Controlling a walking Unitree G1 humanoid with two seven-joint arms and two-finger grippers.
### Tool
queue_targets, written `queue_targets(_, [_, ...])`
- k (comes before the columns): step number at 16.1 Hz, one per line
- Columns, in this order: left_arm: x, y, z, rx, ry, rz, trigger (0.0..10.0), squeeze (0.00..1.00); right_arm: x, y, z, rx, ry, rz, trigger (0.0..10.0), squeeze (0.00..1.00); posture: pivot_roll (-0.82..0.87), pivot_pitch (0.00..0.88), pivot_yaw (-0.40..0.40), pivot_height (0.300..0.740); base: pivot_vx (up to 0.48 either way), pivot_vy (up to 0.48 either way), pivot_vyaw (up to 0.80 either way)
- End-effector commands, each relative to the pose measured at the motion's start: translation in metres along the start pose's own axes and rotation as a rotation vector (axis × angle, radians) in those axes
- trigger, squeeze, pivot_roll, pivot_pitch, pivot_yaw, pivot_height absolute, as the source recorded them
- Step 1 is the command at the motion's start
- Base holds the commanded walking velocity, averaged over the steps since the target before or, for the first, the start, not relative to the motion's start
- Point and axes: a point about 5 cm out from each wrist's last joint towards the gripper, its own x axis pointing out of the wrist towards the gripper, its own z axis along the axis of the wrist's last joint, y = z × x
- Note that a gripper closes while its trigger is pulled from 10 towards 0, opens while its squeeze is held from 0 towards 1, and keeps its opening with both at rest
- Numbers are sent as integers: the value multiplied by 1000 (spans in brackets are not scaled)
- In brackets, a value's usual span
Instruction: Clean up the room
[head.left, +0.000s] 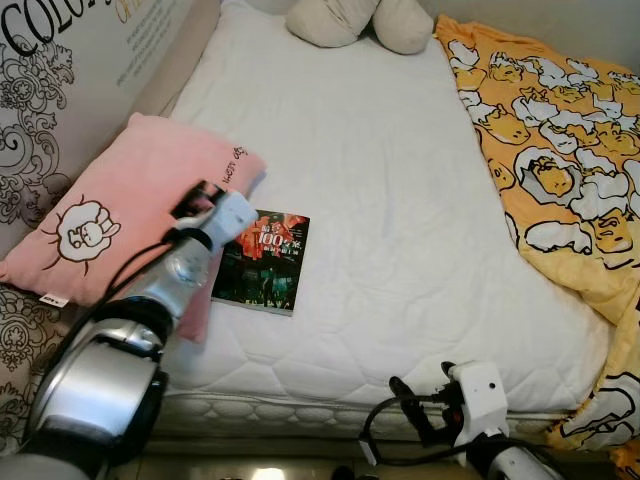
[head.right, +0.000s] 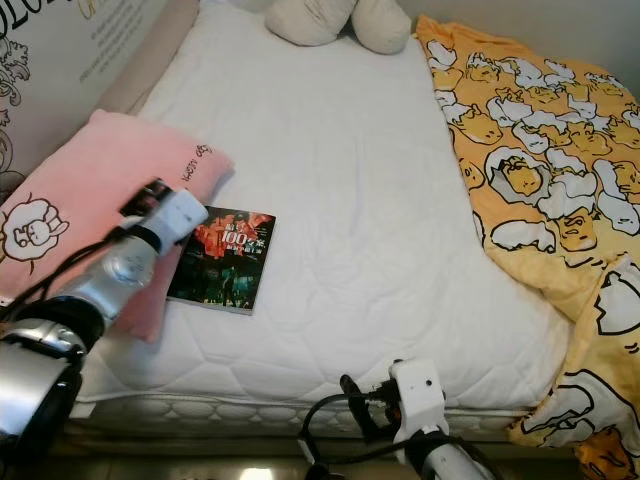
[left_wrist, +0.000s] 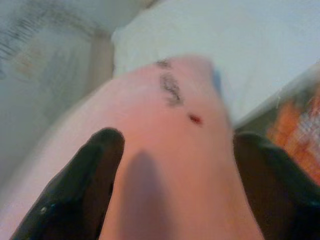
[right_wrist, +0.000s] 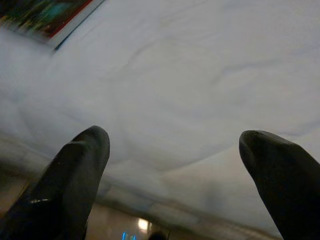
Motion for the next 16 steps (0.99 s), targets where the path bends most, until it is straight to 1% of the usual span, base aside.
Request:
queue_targets(1, [-6, -12, -4, -330, -50, -73, 10000, 1000, -1, -19, 19, 14, -110, -167, 10000, 0, -27, 125, -66, 740, 0, 0, 0])
queue_targets(2, [-17, -28, -10, -462, -66, -116, 10000, 1000, -2, -22, 29, 8, -171, -236, 10000, 0, 3, 87, -49, 740, 0, 0, 0])
queue_targets(3, [-22, -36, -12, -511, -65, -132, 10000, 1000, -1, -23, 31, -9, -188, -257, 10000, 0, 8, 80, -46, 740, 0, 0, 0])
queue_targets(4, [-39, -55, -7, -600, -106, -146, 10000, 1000, 4, -26, 31, -35, -194, -296, 10000, 0, 67, 38, -29, 740, 0, 0, 0])
queue_targets(5, [-39, -55, -7, -600, -106, -146, 10000, 1000, 4, -26, 31, -35, -194, -296, 10000, 0, 67, 38, -29, 740, 0, 0, 0])
queue_targets(6, [-63, -79, 11, -649, -184, -173, 10000, 1000, 18, -29, 28, -5, -184, -321, 10000, 0, 94, 1, -13, 740, 0, -469, 0])
queue_targets(7, [-70, -89, 19, -655, -214, -191, 10000, 1000, 27, -29, 28, 24, -181, -326, 10000, 0, 95, 0, -13, 740, 0, -469, 0])
queue_targets(8, [-71, -97, 22, -685, -217, -222, 10000, 1000, 35, -30, 29, 46, -186, -331, 10000, 0, 94, 0, -6, 740, 0, -465, 0])
queue_targets(9, [-72, -103, 23, -689, -228, -253, 10000, 1000, 43, -30, 32, 53, -190, -336, 10000, 0, 96, 0, -6, 740, 0, -450, 0])
queue_targets(10, [-70, -107, 23, -690, -233, -281, 10000, 247, 51, -32, 34, 49, -194, -340, 10000, 0, 97, 0, -6, 740, 0, -442, 0])
queue_targets(11, [-66, -106, 15, -711, -203, -245, 10000, 0, 54, -32, 35, 48, -198, -327, 10000, 0, 97, 0, -8, 740, 0, -442, 0])
queue_targets(12, [-67, -102, 7, -740, -165, -210, 10000, 0, 55, -29, 36, 41, -213, -309, 10000, 0, 88, 0, -4, 740, 0, -442, 0])
queue_targets(14, [-74, -101, 0, -765, -121, -180, 10000, 0, 54, -29, 38, 37, -243, -298, 10000, 0, 78, 0, 0, 740, 0, -439, 0])
queue_targets(15, [-78, -104, -4, -738, -108, -191, 10000, 0, 50, -32, 35, 25, -259, -324, 10000, 1000, 69, 0, 4, 740, 0, -442, 0])
queue_targets(16, [-79, -106, -5, -727, -105, -196, 10000, 0, 47, -34, 34, 26, -265, -334, 10000, 1000, 69, 0, 5, 740, 0, -442, 0])
